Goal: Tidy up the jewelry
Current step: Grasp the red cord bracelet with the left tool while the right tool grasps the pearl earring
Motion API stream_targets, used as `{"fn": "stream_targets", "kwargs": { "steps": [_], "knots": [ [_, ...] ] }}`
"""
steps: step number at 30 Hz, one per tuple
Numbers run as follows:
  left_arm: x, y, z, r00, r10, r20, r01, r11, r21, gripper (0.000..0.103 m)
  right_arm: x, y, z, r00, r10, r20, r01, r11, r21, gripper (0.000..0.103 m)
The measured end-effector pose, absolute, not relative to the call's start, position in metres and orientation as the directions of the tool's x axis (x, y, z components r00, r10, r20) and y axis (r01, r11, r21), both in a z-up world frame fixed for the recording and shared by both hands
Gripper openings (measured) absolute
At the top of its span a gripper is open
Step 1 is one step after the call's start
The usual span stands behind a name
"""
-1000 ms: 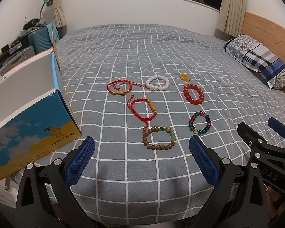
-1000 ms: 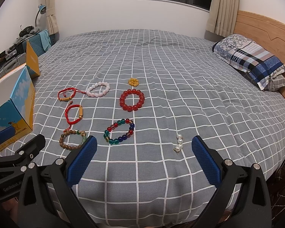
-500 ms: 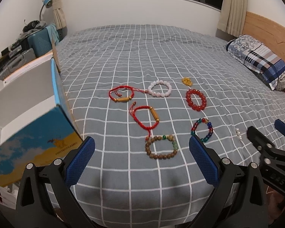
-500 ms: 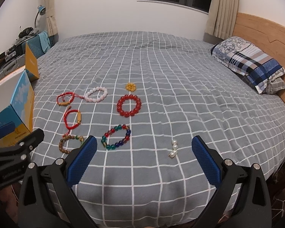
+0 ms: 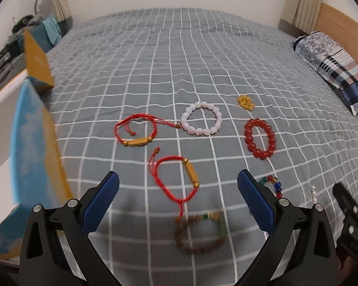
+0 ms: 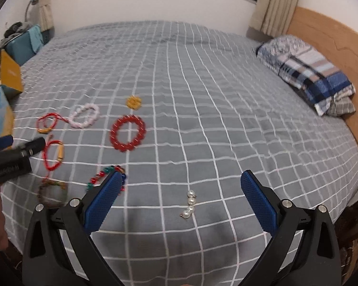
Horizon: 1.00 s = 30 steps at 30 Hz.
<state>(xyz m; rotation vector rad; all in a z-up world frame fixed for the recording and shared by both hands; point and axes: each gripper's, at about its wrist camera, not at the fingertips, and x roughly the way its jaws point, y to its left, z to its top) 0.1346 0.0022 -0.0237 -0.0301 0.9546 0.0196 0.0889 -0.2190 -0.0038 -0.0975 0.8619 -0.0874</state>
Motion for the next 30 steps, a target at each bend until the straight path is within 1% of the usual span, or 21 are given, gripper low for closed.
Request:
{"fn": "stream_targets", "kwargs": {
  "steps": [5, 7, 9, 10, 12, 14, 15, 16, 18, 20, 21, 22, 23, 25, 27, 28, 29, 30],
  "knots": [
    [0.156, 0.006, -0.056, 0.549, -0.005, -0.836, -0.031, 0.999, -0.027, 0.097, 0.105, -0.239, -0.046, 0.567, -0.096, -0.818, 0.051, 0.995, -0.082, 0.095],
    [0.161, 0.006, -0.07, 0.516, -0.016, -0.857, -0.016, 0.999, -0.029, 0.097, 0.11, -0.244, -0.061, 0.527, -0.082, -0.846, 0.039, 0.997, -0.072, 0.09],
    [0.165, 0.007, -0.08, 0.504, -0.013, -0.864, -0.022, 0.999, -0.028, 0.097, 0.114, -0.246, -0.072, 0.492, -0.064, -0.868, 0.028, 0.998, -0.058, 0.083],
    [0.166, 0.008, -0.083, 0.502, -0.011, -0.865, -0.025, 0.999, -0.028, 0.097, 0.115, -0.246, -0.074, 0.483, -0.056, -0.874, 0.021, 0.998, -0.052, 0.081],
    [0.17, 0.01, -0.089, 0.491, -0.014, -0.871, -0.034, 0.999, -0.035, 0.097, 0.117, -0.247, -0.08, 0.468, -0.037, -0.883, 0.006, 0.999, -0.039, 0.074],
    [0.173, 0.011, -0.096, 0.479, -0.019, -0.878, -0.04, 0.998, -0.044, 0.096, 0.119, -0.249, -0.084, 0.452, -0.008, -0.892, -0.005, 1.0, -0.012, 0.07],
    [0.174, 0.011, -0.097, 0.482, -0.018, -0.876, -0.04, 0.998, -0.042, 0.096, 0.12, -0.25, -0.086, 0.445, 0.003, -0.895, -0.008, 1.0, 0.0, 0.069],
    [0.174, 0.012, -0.097, 0.484, -0.015, -0.875, -0.039, 0.998, -0.039, 0.093, 0.12, -0.251, -0.088, 0.443, 0.01, -0.897, -0.007, 1.0, 0.008, 0.069],
    [0.173, 0.011, -0.096, 0.487, -0.012, -0.874, -0.032, 0.999, -0.031, 0.087, 0.121, -0.252, -0.089, 0.436, 0.02, -0.9, -0.003, 1.0, 0.02, 0.068],
    [0.171, 0.008, -0.095, 0.489, -0.004, -0.872, -0.022, 1.0, -0.017, 0.075, 0.121, -0.253, -0.09, 0.432, 0.024, -0.902, -0.001, 1.0, 0.027, 0.068],
    [0.169, 0.007, -0.095, 0.489, -0.004, -0.872, -0.015, 1.0, -0.013, 0.071, 0.12, -0.252, -0.09, 0.429, 0.027, -0.903, 0.001, 1.0, 0.03, 0.067],
    [0.168, 0.005, -0.093, 0.487, -0.007, -0.873, -0.01, 1.0, -0.014, 0.064, 0.122, -0.251, -0.091, 0.427, 0.03, -0.904, -0.002, 0.999, 0.032, 0.066],
    [0.167, 0.004, -0.093, 0.486, -0.011, -0.874, -0.004, 1.0, -0.015, 0.058, 0.123, -0.251, -0.091, 0.425, 0.039, -0.904, -0.008, 0.999, 0.039, 0.061],
    [0.165, 0.003, -0.091, 0.48, -0.021, -0.877, 0.001, 1.0, -0.023, 0.051, 0.123, -0.251, -0.09, 0.423, 0.059, -0.904, -0.019, 0.998, 0.056, 0.052],
    [0.164, 0.005, -0.09, 0.477, -0.027, -0.878, -0.001, 1.0, -0.032, 0.042, 0.122, -0.247, -0.09, 0.42, 0.076, -0.904, -0.036, 0.997, 0.067, 0.035],
    [0.163, 0.006, -0.09, 0.478, -0.03, -0.878, -0.002, 0.999, -0.036, 0.033, 0.122, -0.246, -0.089, 0.416, 0.088, -0.905, -0.046, 0.996, 0.076, 0.033],
    [0.162, 0.008, -0.089, 0.478, -0.039, -0.877, -0.004, 0.999, -0.047, 0.02, 0.122, -0.244, -0.089, 0.418, 0.081, -0.905, -0.051, 0.997, 0.066, 0.027],
    [0.161, 0.011, -0.088, 0.478, -0.06, -0.876, -0.005, 0.997, -0.071, 0.012, 0.121, -0.242, -0.088, 0.421, 0.076, -0.904, -0.056, 0.997, 0.058, 0.018]
  ]
}}
